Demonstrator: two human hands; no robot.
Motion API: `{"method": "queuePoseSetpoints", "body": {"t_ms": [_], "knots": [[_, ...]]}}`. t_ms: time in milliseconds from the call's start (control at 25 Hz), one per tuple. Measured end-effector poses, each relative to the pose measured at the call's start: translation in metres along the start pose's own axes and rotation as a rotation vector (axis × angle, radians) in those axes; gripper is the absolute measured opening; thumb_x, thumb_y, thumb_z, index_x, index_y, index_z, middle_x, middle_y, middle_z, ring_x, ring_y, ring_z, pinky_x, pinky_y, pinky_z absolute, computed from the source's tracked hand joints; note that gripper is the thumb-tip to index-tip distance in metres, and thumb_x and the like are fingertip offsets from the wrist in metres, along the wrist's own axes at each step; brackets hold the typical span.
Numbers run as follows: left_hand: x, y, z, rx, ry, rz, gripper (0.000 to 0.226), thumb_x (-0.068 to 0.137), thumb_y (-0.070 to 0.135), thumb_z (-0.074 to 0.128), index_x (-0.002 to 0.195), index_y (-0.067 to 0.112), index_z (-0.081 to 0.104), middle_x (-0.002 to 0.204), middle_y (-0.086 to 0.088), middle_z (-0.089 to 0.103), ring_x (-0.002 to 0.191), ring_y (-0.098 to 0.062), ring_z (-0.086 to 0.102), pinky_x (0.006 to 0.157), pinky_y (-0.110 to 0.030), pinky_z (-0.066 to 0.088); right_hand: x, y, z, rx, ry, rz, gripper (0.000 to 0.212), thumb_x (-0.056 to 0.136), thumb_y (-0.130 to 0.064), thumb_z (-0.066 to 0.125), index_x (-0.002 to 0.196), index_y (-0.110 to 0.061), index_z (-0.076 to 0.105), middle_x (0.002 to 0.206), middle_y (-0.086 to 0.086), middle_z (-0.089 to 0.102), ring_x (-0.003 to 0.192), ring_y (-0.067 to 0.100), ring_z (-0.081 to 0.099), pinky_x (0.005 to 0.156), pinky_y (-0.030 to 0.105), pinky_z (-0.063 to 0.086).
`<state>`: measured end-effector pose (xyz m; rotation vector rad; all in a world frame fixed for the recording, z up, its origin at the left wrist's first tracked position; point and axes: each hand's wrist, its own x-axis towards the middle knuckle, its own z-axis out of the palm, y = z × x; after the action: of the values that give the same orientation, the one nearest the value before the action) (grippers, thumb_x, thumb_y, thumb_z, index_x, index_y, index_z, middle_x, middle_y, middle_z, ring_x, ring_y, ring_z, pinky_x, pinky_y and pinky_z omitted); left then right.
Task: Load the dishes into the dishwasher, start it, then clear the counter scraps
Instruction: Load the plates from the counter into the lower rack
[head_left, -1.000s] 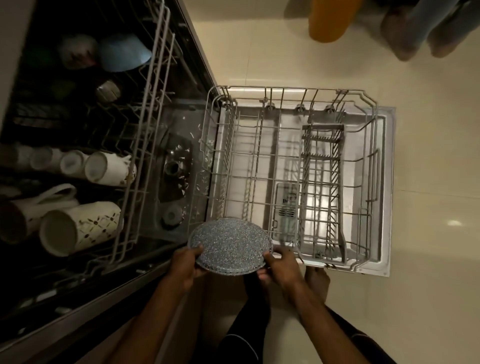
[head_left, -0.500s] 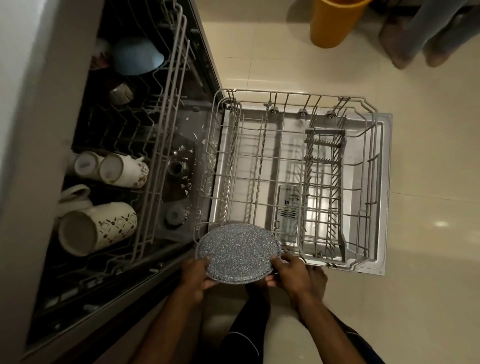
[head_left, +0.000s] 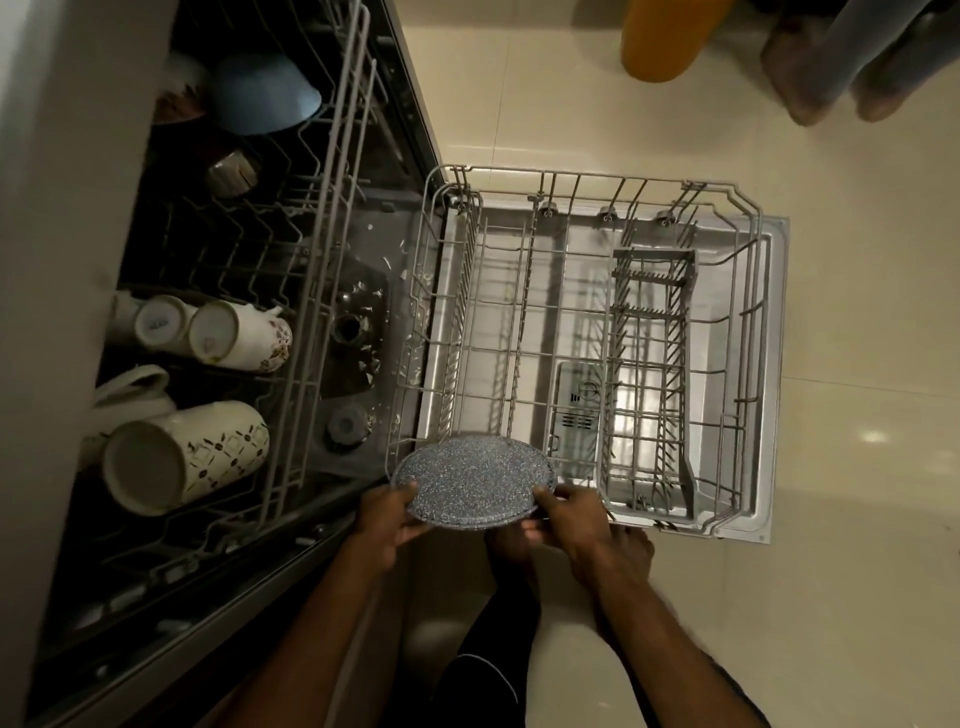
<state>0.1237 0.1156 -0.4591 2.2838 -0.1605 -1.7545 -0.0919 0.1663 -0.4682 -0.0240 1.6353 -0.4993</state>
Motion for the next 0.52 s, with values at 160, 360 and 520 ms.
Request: {"method": "queuePoseSetpoints", "body": {"t_ms": [160,360,520], "knots": [[0.009,-0.007,0.005,0.070,-0.032,0.022,0.022,0.101,0.011,0.052,0.121,0.005,0.057,0.109,-0.011,0.064,0.083,-0.021,0.063,0.046,-0.026,0.055,0.017,-0.001,-0.001,-0.054,0.038,-0.024,0.029,0.101,-0.013,0.056,0.113,0.013,0.056,0.071,0.021,0.065,0.046,0.021,0.063,0.049,0.032,0.057],[0.032,0.002,0.004,0.149,0.030,0.059,0.027,0.101,0.010,0.051,0.124,-0.003,0.052,0.122,-0.024,0.059,0.079,-0.022,0.060,0.045,-0.026,0.051,0.028,-0.003,-0.001,-0.135,0.016,-0.045,0.037,0.096,-0.016,0.064,0.105,0.019,0.058,0.071,0.025,0.068,0.050,0.024,0.065,0.066,0.049,0.059],[0.034,-0.001,0.001,0.146,0.000,0.062,0.028,0.102,0.015,0.051,0.126,0.001,0.054,0.119,-0.018,0.061,0.084,-0.022,0.061,0.055,-0.032,0.050,0.032,-0.002,0.000,-0.126,0.028,-0.058,0.036,0.097,-0.020,0.063,0.094,0.015,0.061,0.061,0.018,0.065,0.054,0.030,0.066,0.073,0.057,0.059]]}}
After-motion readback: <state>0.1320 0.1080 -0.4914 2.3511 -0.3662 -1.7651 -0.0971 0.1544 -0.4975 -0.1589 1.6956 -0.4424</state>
